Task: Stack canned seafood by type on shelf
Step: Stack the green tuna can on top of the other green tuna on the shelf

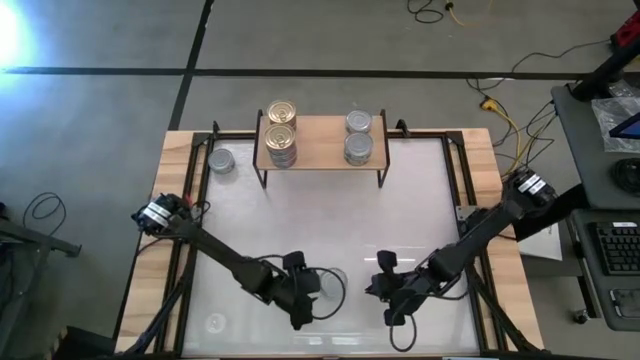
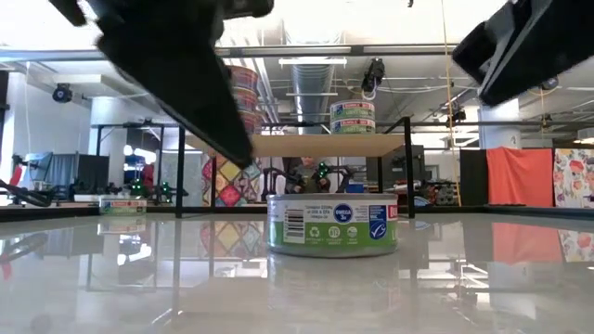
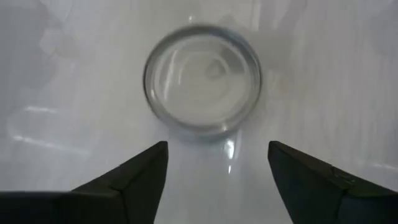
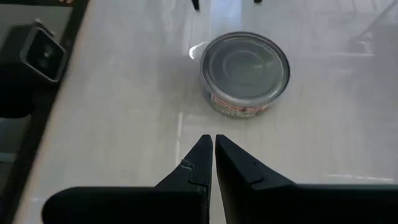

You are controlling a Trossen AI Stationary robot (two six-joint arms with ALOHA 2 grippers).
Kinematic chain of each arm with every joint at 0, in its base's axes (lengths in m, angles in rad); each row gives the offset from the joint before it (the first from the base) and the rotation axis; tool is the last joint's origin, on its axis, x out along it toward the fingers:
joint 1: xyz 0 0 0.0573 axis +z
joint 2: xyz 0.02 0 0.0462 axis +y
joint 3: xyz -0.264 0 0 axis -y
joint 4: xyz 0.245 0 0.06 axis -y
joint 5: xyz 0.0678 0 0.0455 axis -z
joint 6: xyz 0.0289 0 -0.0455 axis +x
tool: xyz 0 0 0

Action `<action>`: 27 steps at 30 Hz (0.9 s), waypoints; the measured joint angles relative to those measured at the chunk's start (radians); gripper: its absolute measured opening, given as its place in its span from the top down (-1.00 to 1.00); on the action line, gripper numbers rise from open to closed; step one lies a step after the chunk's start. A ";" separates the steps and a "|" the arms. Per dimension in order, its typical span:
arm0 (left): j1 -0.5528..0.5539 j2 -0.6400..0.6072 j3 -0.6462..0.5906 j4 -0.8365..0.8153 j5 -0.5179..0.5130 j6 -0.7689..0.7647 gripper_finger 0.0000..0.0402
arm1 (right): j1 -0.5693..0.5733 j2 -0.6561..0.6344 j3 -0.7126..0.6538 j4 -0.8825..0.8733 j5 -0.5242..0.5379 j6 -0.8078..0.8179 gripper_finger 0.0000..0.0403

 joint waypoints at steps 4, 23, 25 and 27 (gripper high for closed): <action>-0.023 0.000 0.019 -0.076 0.001 -0.084 -0.38 | -0.028 0.068 0.007 0.017 -0.001 -0.024 0.94; -0.033 0.216 0.077 0.053 -0.160 -0.211 -0.31 | -0.162 0.326 0.158 -0.038 -0.028 -0.106 0.94; -0.026 0.220 0.091 0.040 -0.159 -0.188 -0.29 | -0.158 0.339 0.181 -0.048 -0.070 -0.107 0.94; -0.022 0.220 0.102 0.015 -0.163 -0.168 -0.26 | -0.153 0.347 0.204 -0.049 -0.109 -0.107 0.94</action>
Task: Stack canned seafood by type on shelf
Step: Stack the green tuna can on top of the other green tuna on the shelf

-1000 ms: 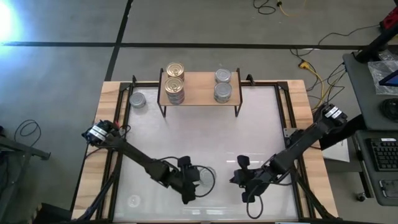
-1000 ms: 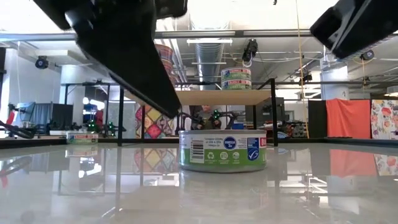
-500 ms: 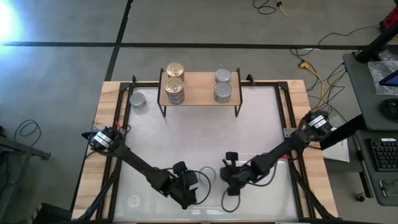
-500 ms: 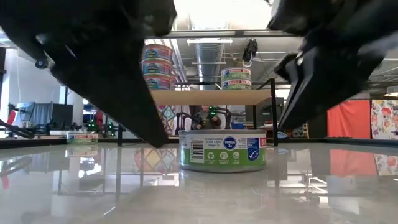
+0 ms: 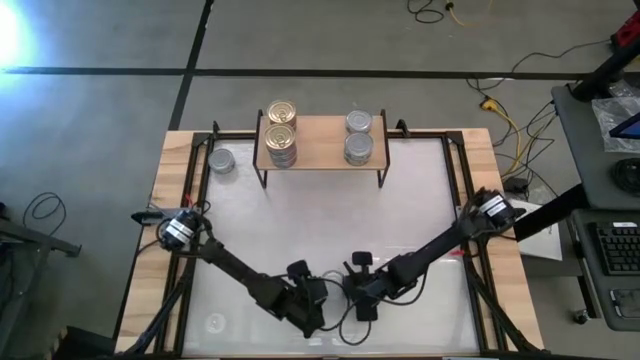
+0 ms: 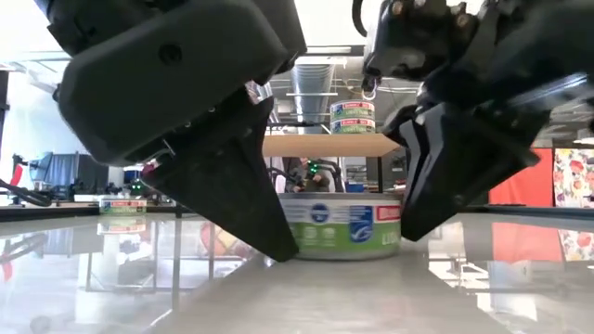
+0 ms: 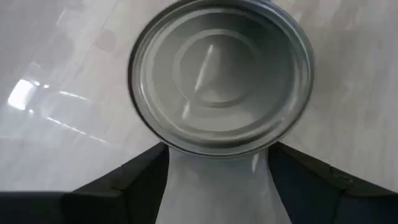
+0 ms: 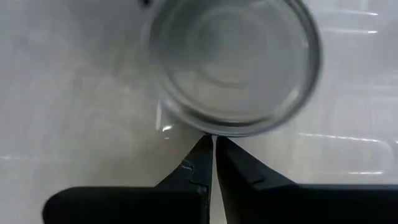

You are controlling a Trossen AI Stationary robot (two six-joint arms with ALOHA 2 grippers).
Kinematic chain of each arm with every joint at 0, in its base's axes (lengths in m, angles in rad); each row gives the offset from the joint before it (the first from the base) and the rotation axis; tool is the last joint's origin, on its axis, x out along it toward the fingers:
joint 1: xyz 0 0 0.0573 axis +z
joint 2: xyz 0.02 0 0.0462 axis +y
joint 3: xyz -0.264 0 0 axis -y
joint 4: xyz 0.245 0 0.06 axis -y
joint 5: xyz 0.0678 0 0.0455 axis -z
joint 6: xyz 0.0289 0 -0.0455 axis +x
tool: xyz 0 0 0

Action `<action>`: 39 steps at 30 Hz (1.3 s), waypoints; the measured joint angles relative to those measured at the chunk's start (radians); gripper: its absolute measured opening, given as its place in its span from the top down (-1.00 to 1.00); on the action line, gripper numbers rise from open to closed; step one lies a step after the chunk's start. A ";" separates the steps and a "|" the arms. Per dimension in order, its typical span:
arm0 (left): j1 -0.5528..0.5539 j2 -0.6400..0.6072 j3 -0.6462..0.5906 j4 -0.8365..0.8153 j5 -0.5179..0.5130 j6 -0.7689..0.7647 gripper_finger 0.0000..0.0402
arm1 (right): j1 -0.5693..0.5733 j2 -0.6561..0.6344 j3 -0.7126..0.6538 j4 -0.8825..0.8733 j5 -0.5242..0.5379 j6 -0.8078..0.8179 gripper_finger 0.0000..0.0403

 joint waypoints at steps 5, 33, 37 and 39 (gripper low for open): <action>0.014 -0.008 0.023 -0.106 0.014 0.053 -0.23 | 0.017 0.007 0.036 0.000 -0.036 0.000 0.94; -0.046 -0.020 0.065 -0.447 0.078 -0.048 -0.23 | 0.119 -0.167 -0.121 -0.078 0.058 0.140 0.59; -0.047 -0.019 0.069 -0.405 0.081 -0.042 -0.23 | 0.119 -0.165 -0.142 0.020 0.060 0.116 0.16; -0.048 -0.018 0.070 -0.379 0.079 -0.042 -0.23 | 0.120 -0.165 -0.157 0.077 0.094 0.096 -0.07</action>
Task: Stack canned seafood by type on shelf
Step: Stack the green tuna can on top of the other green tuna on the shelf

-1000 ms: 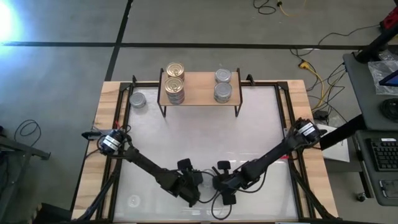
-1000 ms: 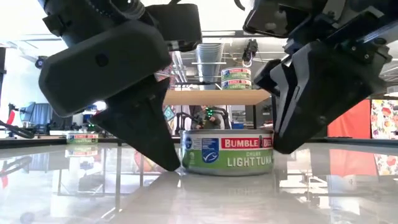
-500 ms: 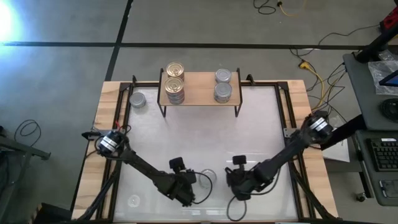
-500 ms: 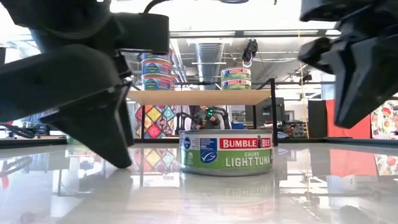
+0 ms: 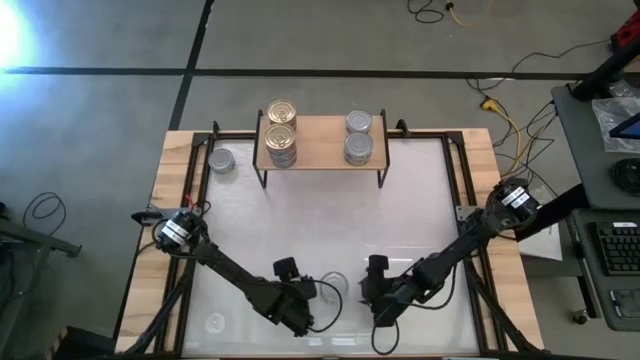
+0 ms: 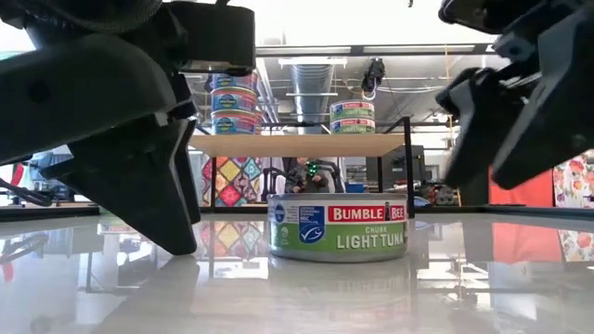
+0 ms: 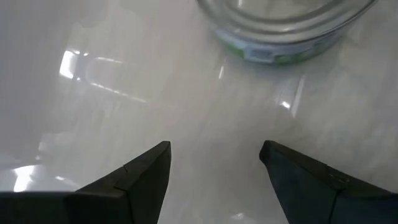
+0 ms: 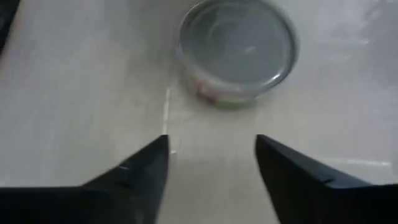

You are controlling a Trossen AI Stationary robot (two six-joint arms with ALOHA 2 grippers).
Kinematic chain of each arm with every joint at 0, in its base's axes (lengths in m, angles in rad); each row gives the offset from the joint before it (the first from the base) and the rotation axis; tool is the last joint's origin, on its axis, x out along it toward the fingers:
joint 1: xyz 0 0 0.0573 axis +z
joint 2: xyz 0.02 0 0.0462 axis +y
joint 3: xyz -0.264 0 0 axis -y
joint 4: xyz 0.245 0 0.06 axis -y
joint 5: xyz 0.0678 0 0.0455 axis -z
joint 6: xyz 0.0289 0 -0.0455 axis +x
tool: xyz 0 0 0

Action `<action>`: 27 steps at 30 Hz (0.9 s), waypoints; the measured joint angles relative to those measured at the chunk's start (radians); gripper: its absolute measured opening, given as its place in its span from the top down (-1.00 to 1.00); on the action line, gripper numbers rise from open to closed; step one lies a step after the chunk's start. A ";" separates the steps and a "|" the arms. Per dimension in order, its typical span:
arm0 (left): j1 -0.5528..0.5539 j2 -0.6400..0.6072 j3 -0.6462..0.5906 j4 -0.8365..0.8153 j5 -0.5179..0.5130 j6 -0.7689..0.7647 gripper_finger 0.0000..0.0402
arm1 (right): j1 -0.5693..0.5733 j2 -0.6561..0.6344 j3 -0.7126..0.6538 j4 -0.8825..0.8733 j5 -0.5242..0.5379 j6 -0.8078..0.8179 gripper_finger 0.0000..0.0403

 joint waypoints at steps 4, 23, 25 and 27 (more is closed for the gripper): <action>-0.001 0.004 -0.001 0.024 -0.006 -0.003 -0.23 | -0.006 0.003 -0.064 0.127 0.059 -0.015 -0.50; 0.013 0.009 0.000 0.121 -0.098 -0.056 -0.23 | -0.060 0.014 -0.404 0.882 0.056 -0.239 -0.99; 0.021 0.009 0.000 0.144 -0.115 -0.068 -0.23 | -0.067 0.014 -0.404 0.881 0.049 -0.271 -0.99; 0.029 0.009 0.000 0.175 -0.120 -0.069 -0.23 | -0.077 0.014 -0.402 0.880 0.039 -0.295 -0.99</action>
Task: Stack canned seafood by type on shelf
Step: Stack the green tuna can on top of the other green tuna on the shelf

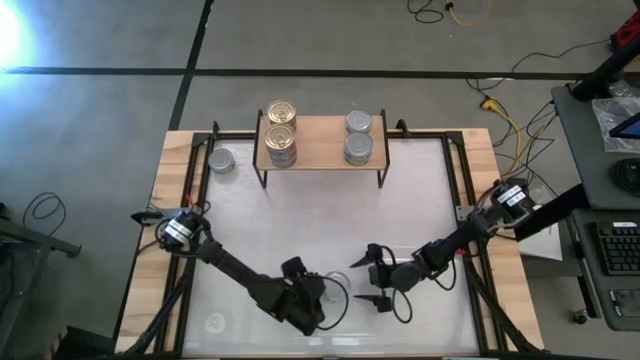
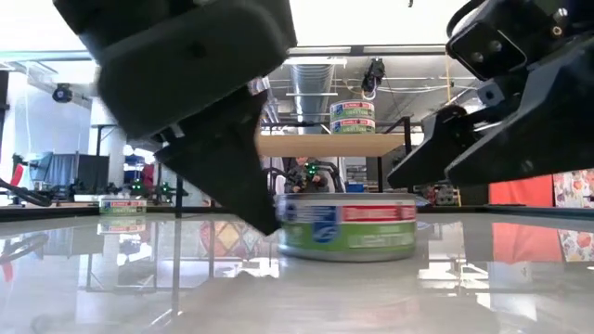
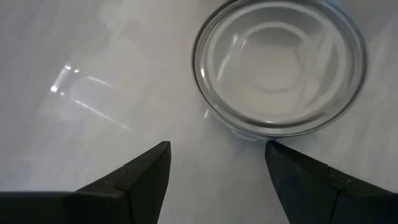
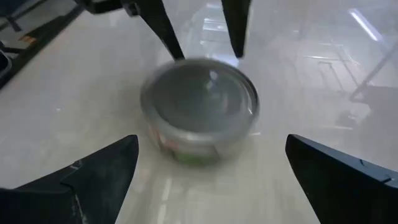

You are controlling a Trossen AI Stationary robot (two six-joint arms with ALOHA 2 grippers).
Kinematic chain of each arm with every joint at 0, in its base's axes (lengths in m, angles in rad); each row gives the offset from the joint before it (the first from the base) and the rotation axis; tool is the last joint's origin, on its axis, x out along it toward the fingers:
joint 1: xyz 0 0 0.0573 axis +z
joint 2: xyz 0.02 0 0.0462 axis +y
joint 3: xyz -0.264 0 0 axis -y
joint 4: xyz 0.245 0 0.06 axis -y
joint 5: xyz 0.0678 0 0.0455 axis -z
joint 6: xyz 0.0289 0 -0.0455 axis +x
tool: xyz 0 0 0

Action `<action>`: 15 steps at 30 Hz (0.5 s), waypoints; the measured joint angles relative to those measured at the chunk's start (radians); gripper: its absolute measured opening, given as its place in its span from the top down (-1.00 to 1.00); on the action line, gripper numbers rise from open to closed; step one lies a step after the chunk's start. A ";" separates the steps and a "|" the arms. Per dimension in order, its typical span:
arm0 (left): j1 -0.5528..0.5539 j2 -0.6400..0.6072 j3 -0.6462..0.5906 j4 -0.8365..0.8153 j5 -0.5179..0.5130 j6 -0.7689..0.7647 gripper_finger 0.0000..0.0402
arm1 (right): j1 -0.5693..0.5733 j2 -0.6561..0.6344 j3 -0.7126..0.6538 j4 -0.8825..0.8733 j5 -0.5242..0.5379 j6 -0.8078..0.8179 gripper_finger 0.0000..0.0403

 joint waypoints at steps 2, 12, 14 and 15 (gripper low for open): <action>0.008 0.000 0.000 0.023 -0.004 0.003 -0.23 | -0.012 0.000 0.008 0.001 -0.034 -0.008 -0.99; 0.032 -0.001 0.000 0.034 -0.007 0.007 -0.23 | -0.035 0.024 -0.003 0.025 -0.052 -0.038 -0.99; 0.035 -0.001 0.000 0.037 -0.007 0.012 -0.23 | -0.035 0.054 -0.006 0.070 -0.053 -0.047 -0.99; 0.036 -0.002 0.000 0.039 -0.012 0.017 -0.23 | -0.035 0.074 -0.006 0.113 -0.054 -0.052 -0.99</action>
